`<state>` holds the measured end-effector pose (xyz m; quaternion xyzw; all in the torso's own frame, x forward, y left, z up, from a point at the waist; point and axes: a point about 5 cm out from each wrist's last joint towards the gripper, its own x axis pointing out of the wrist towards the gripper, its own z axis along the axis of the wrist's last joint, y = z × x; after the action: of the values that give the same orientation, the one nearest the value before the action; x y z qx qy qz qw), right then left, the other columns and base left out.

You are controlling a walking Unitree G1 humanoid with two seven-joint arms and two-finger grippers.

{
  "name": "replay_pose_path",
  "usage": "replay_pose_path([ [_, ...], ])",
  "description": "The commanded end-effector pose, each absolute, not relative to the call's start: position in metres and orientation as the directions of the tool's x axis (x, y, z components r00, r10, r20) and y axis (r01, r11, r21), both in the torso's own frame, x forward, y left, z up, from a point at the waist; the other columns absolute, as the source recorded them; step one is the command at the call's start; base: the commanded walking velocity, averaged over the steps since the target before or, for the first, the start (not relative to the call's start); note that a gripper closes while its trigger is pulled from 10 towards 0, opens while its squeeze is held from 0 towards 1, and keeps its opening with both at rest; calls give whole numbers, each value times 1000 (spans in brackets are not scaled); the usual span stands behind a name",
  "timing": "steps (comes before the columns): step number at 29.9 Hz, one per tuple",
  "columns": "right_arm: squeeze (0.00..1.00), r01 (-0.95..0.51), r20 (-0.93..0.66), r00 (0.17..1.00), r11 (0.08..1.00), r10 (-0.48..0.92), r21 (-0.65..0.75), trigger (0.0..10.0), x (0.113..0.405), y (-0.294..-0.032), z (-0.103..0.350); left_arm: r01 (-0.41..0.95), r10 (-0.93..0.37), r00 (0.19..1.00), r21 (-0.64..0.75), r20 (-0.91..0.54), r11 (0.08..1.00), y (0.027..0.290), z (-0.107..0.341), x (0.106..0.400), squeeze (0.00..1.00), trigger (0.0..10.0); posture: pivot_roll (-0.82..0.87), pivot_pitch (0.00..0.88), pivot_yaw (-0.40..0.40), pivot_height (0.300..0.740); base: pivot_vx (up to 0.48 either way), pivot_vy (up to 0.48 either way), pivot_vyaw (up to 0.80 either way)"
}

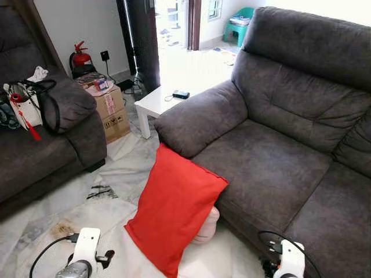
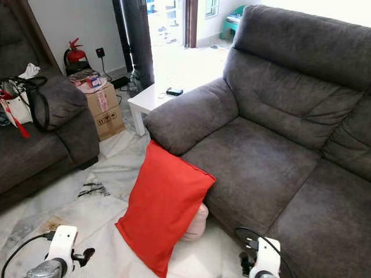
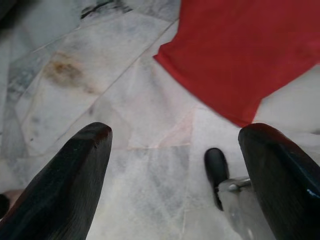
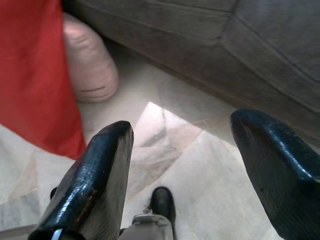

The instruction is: Move the pillow to the sofa from floor

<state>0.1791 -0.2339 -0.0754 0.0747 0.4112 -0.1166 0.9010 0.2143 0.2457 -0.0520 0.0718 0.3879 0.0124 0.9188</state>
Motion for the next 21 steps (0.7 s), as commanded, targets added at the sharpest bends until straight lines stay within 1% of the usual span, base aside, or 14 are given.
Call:
replay_pose_path([
  [1, 0, 268, -733, 663, 963, -151, 44, 10000, 188, -239, -70, 59, 60, 716, 146, -695, 987, 242, -48, 222, 0, 10000, -129, 0, 19, 740, 0, 0, 0],
  [11, 0, 242, -719, 680, 970, -147, 31, 10000, 198, -244, -63, 44, 54, 726, 124, -685, 991, 235, -44, 231, 0, 10000, -136, 0, 23, 740, 0, 0, 0],
  [16, 0, 217, -717, 684, 976, -137, 20, 10000, 201, -247, -60, 40, 50, 732, 116, -680, 992, 233, -43, 235, 0, 10000, -131, 0, 13, 740, 0, 0, 0],
  [21, 0, 207, -721, 681, 978, -132, 17, 10000, 199, -247, -61, 15, 64, 729, 110, -681, 994, 233, -45, 232, 0, 10000, -105, 0, -10, 740, 0, 0, 0],
])
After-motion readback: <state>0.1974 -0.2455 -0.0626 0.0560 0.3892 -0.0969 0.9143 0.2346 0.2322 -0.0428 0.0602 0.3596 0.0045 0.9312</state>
